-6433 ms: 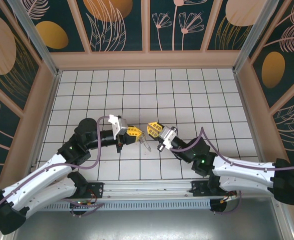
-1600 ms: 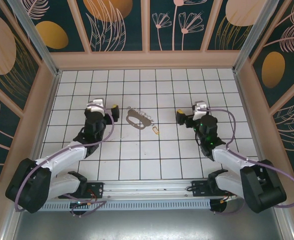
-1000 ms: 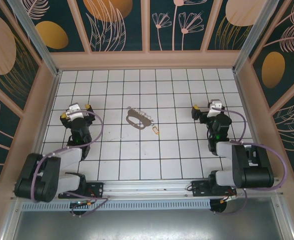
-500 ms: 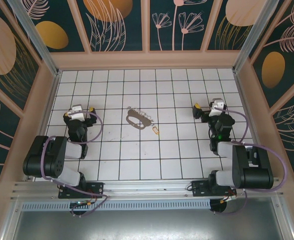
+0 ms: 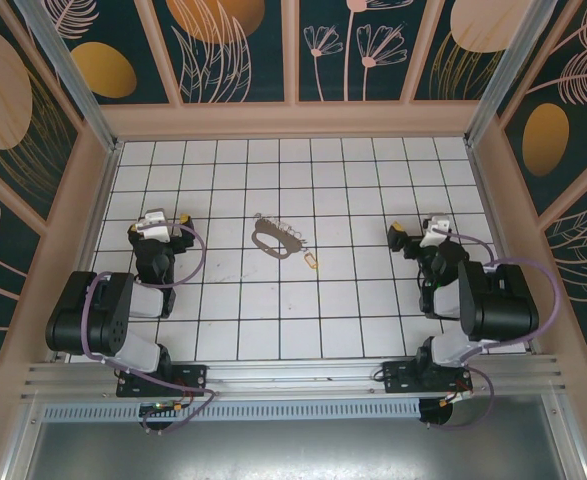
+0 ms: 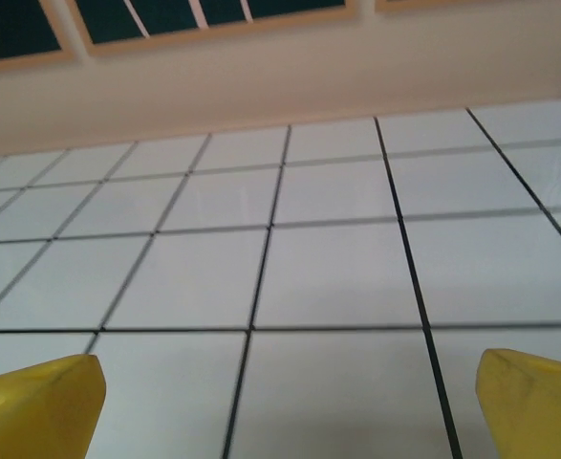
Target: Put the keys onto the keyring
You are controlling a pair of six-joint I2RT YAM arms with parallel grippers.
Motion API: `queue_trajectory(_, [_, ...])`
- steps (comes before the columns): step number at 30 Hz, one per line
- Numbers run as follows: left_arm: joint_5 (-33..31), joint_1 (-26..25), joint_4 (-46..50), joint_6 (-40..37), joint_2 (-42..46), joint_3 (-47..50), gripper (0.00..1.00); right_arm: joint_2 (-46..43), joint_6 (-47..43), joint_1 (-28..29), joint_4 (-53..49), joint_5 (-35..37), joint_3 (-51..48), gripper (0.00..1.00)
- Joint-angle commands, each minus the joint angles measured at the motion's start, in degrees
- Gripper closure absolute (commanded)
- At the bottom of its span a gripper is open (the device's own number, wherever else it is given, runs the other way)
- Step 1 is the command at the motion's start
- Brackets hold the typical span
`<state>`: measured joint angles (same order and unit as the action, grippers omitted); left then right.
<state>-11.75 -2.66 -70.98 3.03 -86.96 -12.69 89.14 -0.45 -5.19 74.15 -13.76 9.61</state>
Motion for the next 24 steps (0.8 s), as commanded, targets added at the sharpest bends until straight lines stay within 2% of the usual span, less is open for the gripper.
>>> queue_trajectory(1, [0.95, 0.37, -2.96, 0.36, -0.15, -0.31, 0.01, 0.55, 2.19, 0.23, 4.91, 4.35, 1.36, 0.01])
queue_trajectory(3, [0.94, 0.37, -3.02, 0.33, -0.18, -0.27, 0.01, 0.15, 1.76, 1.73, 0.57, 8.5, 3.06, 0.01])
queue_trajectory(4, [0.94, 0.37, -3.02, 0.32, -0.14, -0.24, 0.01, 0.43, 1.61, 2.32, 1.87, 9.59, 2.88, 0.01])
queue_trajectory(24, [0.94, 0.37, -3.02, 0.35, -0.15, -0.23, 0.01, 0.15, 0.51, 3.74, 1.41, 12.22, 2.77, 0.01])
